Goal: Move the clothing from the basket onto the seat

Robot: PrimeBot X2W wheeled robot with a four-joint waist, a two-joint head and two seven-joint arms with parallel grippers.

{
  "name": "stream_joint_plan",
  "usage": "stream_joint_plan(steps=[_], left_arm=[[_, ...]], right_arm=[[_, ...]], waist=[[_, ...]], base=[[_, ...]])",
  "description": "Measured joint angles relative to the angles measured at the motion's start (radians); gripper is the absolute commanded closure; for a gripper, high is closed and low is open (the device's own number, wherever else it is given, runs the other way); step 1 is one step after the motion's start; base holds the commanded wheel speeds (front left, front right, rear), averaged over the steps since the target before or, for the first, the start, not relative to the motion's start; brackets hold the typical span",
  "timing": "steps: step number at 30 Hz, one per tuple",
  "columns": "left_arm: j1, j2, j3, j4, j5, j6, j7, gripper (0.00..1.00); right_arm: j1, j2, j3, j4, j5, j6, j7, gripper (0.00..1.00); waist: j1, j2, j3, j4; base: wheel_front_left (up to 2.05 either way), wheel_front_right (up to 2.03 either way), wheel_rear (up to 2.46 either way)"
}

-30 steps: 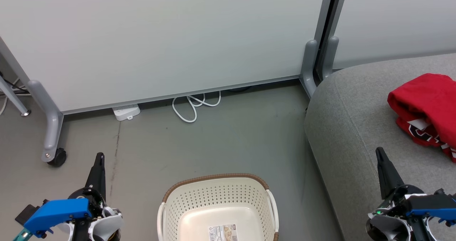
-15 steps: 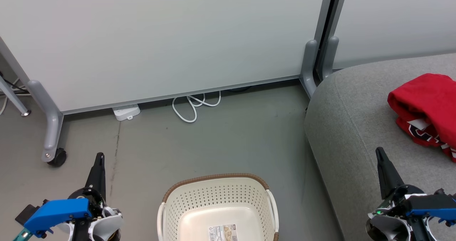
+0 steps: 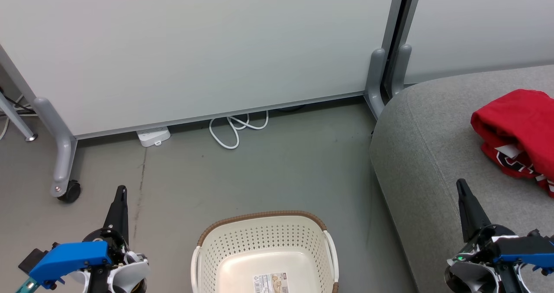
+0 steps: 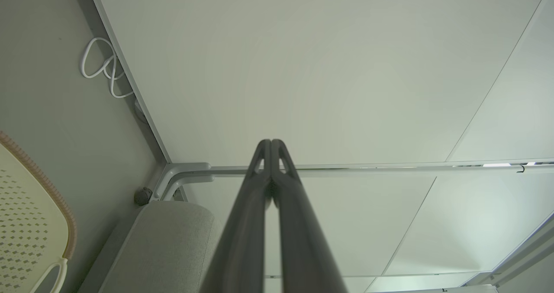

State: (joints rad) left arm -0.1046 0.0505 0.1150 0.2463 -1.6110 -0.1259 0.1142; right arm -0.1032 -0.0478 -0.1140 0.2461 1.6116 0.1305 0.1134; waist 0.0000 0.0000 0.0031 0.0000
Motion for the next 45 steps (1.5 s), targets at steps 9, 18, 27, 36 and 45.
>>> stream_joint_plan(steps=[9,18,27,36,45], left_arm=[[0.000,0.000,0.000,0.000,0.000,0.000,0.000,1.00],[0.000,0.000,0.000,0.000,0.000,0.000,0.000,1.00],[0.000,0.000,0.000,0.000,0.000,0.000,0.000,1.00],[0.000,0.000,0.000,0.000,0.000,0.000,0.000,1.00],[0.000,0.000,0.000,0.000,0.000,0.000,0.000,1.00]], right_arm=[[0.000,0.000,0.000,0.000,0.000,0.000,0.000,1.00],[0.000,0.000,0.000,0.000,0.000,0.000,0.000,1.00],[0.000,0.000,0.000,0.000,0.000,0.000,0.000,1.00],[0.000,0.000,0.000,0.000,0.000,0.000,0.000,1.00],[0.000,0.000,0.000,0.000,0.000,0.000,0.000,1.00]], waist=[[0.0000,0.0000,0.000,0.000],[0.0000,0.0000,0.000,0.000],[0.0000,0.0000,0.000,0.000],[0.0000,0.0000,0.000,0.000],[0.0000,0.0000,0.000,0.000]], base=[[0.00,0.00,0.00],[0.00,0.00,0.00],[0.00,0.00,0.00],[0.00,0.00,0.00],[0.00,0.00,0.00]])
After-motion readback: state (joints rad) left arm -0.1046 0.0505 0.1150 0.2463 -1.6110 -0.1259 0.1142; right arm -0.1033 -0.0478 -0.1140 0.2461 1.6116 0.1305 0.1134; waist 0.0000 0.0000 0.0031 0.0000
